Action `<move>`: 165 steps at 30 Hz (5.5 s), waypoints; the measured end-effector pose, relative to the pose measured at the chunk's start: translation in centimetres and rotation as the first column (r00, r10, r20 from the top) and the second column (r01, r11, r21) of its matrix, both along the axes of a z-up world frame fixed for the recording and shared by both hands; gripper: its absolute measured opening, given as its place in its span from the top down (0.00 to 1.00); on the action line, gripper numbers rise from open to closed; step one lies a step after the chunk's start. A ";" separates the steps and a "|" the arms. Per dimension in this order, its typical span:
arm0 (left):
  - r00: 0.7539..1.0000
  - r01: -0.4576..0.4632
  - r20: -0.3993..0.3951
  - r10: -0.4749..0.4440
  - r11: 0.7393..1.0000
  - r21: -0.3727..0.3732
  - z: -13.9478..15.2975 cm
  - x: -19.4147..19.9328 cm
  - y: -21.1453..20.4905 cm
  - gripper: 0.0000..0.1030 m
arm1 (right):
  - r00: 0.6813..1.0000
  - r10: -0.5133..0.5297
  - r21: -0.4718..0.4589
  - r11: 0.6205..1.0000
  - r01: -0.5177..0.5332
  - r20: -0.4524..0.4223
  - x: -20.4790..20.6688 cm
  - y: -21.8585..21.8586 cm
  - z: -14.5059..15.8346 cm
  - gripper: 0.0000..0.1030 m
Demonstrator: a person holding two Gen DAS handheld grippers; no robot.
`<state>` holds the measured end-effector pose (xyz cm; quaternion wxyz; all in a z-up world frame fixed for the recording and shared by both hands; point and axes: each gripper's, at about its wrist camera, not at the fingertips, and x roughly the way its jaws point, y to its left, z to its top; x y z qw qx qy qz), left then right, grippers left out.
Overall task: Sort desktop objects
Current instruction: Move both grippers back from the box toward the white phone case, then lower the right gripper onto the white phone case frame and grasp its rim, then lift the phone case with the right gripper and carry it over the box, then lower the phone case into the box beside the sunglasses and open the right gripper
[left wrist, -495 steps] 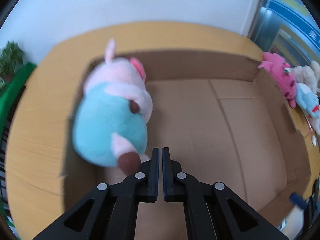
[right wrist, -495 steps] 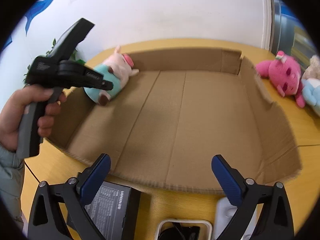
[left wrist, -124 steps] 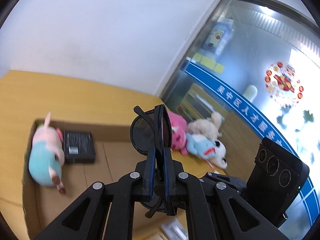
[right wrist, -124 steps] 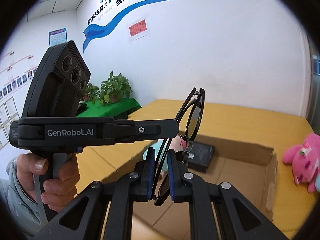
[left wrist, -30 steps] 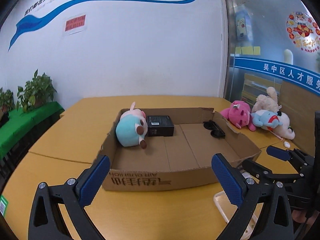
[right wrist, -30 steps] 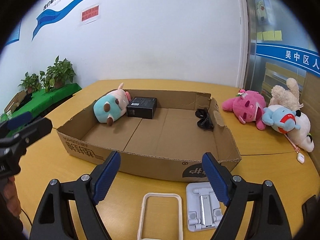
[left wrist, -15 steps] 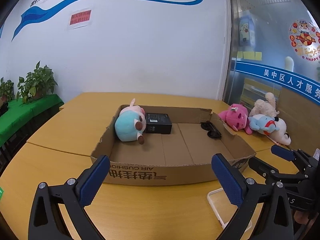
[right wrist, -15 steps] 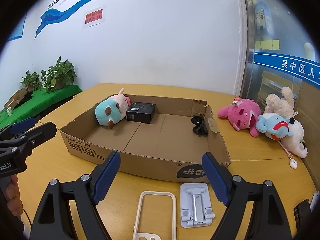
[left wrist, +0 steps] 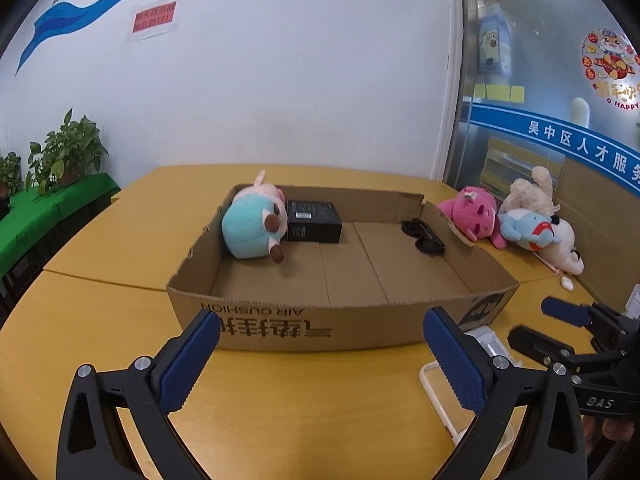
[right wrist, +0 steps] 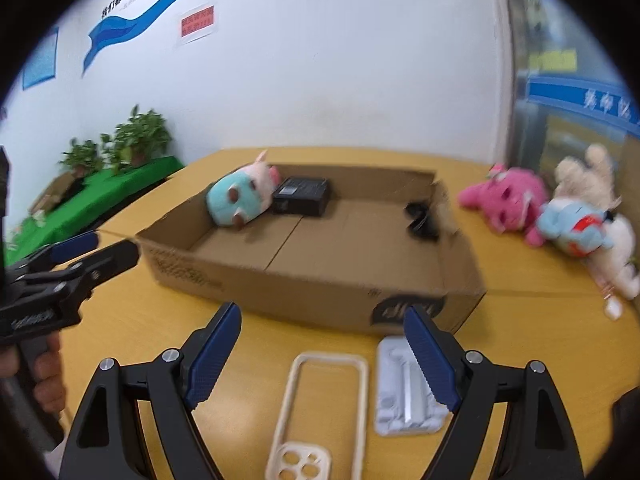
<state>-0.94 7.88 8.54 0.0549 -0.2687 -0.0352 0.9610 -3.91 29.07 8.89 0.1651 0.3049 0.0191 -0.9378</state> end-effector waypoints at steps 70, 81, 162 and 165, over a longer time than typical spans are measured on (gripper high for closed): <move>0.917 0.154 0.335 -0.216 0.967 0.202 -10.3 -1.9 0.7 0.33 | 0.950 0.136 0.092 0.982 -0.168 0.281 2.1 -4.6 -10.1 0.81; 0.910 0.110 0.384 -0.157 0.984 0.142 -12.0 -0.7 0.7 0.61 | 0.908 0.315 0.074 0.935 -0.347 0.277 4.2 -9.5 -9.8 0.84; 0.810 0.002 0.573 -0.126 0.977 0.212 -10.0 -44.1 10.1 0.97 | 0.849 0.132 -0.111 0.990 -0.087 0.512 -36.7 1.9 -5.9 0.86; 0.798 0.003 0.591 -0.117 0.982 0.191 -10.9 -44.2 11.3 0.98 | 0.842 0.113 -0.097 0.993 -0.072 0.528 -36.9 2.4 -6.8 0.85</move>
